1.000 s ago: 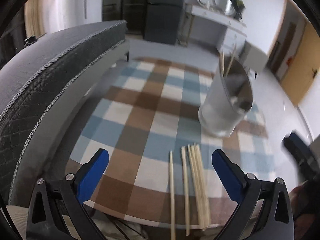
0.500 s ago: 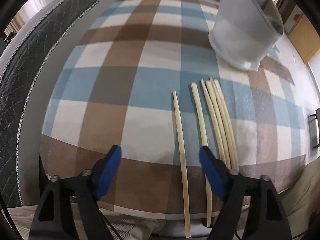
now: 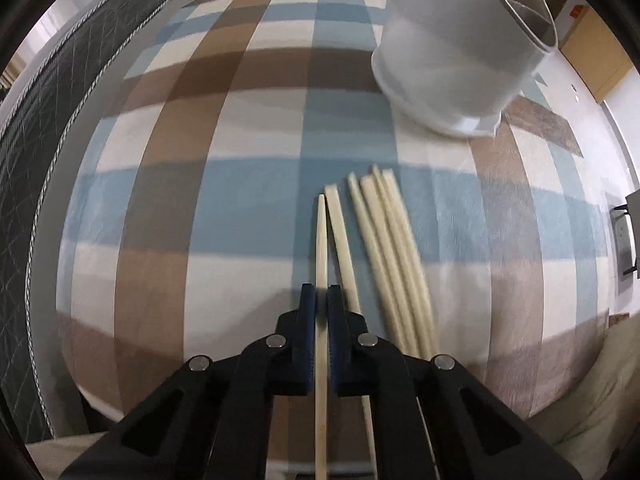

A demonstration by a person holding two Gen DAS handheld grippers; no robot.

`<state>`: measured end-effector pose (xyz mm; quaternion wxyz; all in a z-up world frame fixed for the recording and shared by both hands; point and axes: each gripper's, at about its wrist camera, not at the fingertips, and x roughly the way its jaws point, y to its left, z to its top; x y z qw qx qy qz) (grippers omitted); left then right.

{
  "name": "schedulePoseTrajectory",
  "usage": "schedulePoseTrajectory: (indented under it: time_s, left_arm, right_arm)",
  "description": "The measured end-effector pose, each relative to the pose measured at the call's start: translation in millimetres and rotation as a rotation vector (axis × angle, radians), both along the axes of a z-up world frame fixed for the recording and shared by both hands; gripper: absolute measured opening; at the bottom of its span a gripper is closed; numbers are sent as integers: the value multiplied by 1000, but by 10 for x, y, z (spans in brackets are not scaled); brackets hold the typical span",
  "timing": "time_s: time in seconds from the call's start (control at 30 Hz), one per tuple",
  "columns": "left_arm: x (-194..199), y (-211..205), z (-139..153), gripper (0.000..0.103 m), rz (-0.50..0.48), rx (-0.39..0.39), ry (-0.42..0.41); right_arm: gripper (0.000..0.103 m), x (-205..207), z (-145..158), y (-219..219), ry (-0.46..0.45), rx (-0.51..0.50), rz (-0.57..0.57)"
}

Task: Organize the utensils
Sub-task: 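Pinch a chopstick with the left tool while the right tool pinches another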

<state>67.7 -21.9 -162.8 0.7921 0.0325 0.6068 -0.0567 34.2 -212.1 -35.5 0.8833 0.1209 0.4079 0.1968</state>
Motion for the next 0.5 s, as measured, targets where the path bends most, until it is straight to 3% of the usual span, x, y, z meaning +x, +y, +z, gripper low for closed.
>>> schedulePoseTrajectory:
  time_s: [0.17, 0.3, 0.4, 0.5]
  left_arm:
    - [106, 92, 35, 1, 78, -77, -50]
    - [34, 295, 242, 1, 152, -154, -139]
    - [-112, 466, 497, 1, 188, -209, -235]
    - [-167, 549, 664, 1, 200, -250, -278]
  right_arm:
    - [70, -36, -73, -7, 40, -13, 15]
    - [54, -46, -146, 57, 74, -33, 33]
    - [47, -14, -236, 177, 119, -29, 68]
    - [46, 7, -319, 346, 170, -21, 122]
